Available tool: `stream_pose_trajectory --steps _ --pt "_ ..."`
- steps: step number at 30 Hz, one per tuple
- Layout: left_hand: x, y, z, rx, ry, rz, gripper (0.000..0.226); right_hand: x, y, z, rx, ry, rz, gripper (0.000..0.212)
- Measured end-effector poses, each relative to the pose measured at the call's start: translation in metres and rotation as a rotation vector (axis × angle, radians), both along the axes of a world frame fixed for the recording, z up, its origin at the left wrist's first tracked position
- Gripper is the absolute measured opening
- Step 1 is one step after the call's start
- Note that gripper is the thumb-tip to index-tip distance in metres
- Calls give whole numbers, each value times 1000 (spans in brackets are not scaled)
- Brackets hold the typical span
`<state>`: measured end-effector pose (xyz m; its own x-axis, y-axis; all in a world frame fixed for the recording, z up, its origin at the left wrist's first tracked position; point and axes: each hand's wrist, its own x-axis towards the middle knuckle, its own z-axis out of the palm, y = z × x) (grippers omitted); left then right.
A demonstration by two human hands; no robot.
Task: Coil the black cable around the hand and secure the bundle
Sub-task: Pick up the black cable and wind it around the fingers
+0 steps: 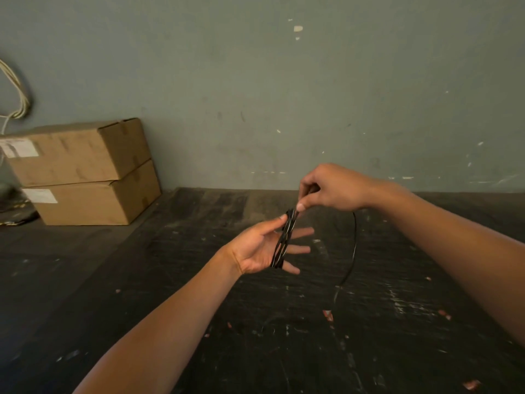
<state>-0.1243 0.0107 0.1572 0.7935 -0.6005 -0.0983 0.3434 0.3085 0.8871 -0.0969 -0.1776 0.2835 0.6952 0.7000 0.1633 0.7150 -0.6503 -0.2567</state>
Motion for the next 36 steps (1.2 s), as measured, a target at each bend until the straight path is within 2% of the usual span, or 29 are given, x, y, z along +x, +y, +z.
stream_pose_trajectory --steps 6,9,11,14,16,18,22,29,32,36 --pt "-12 -2 -3 12 -6 -118 50 14 -6 8 94 -83 0 16" --pt "-19 -7 6 -32 -41 -207 49 23 -13 3 219 -57 -14 10" --pt "-24 -11 16 -100 -78 -268 45 29 -17 -8 349 59 -28 8" --pt "-27 -14 35 -226 -142 -308 41 33 -21 -31 638 395 -26 10" --pt "-28 -15 47 -249 -184 -292 40 32 -21 -48 730 545 -22 16" --pt "-28 -15 56 -280 -199 -273 39 31 -19 -65 734 608 -4 16" --pt "-25 -15 70 -325 -240 -245 37 21 -8 -101 780 770 23 33" --pt "-13 -9 76 -327 -233 -142 40 -17 11 -138 692 1023 118 29" --pt "-7 -3 70 -285 -214 -91 39 -32 17 -136 610 1022 157 31" --pt "-3 3 58 -240 -169 -23 40 -47 21 -119 439 910 175 30"
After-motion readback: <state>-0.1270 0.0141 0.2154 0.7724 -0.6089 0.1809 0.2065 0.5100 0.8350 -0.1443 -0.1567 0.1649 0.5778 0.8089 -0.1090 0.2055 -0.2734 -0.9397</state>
